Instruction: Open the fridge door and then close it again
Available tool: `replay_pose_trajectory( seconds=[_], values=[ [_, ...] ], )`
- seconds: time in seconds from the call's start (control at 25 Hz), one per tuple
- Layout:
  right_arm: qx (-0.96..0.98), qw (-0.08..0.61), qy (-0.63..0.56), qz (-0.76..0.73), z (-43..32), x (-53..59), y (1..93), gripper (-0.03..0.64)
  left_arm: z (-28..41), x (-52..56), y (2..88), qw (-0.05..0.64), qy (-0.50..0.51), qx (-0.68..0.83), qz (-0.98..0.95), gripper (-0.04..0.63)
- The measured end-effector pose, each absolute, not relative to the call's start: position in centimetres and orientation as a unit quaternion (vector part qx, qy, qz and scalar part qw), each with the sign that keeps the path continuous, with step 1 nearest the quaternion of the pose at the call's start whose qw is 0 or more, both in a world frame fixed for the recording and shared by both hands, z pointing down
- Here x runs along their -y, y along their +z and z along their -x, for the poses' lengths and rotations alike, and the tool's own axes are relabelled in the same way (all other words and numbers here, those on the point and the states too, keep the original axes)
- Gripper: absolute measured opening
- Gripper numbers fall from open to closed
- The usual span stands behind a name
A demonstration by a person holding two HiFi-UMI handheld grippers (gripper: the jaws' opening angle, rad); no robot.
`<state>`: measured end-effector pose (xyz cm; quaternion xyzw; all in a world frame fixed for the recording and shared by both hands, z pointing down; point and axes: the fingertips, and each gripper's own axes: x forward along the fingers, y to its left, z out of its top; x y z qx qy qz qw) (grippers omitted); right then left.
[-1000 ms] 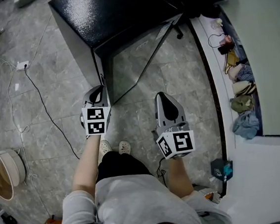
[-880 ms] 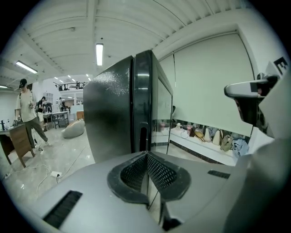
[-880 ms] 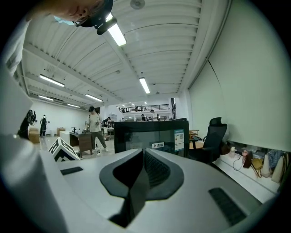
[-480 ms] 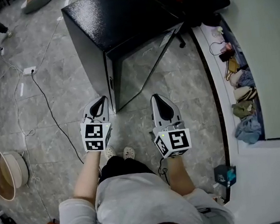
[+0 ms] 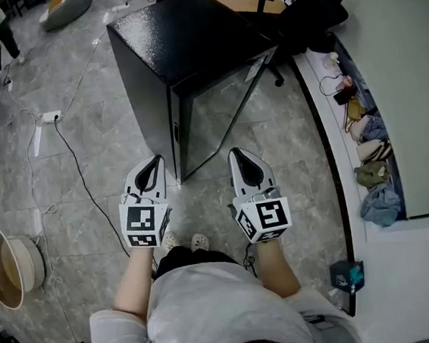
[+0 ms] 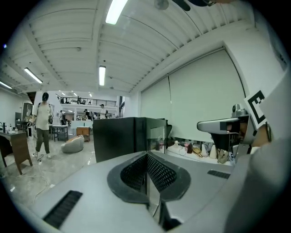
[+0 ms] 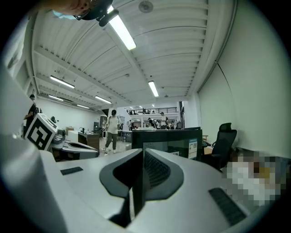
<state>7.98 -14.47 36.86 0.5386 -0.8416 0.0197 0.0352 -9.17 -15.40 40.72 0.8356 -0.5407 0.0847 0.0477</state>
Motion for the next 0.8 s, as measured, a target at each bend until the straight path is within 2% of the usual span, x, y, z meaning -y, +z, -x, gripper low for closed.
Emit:
replay_pose_trajectory(
  seconds=[0.8],
  values=[
    [0.853,0.012,-0.003,-0.522,-7.0,12.4,33.5,0.025,9.6,11.7,34.6,0.002,0.012,0.537,-0.844,0.014]
  ],
)
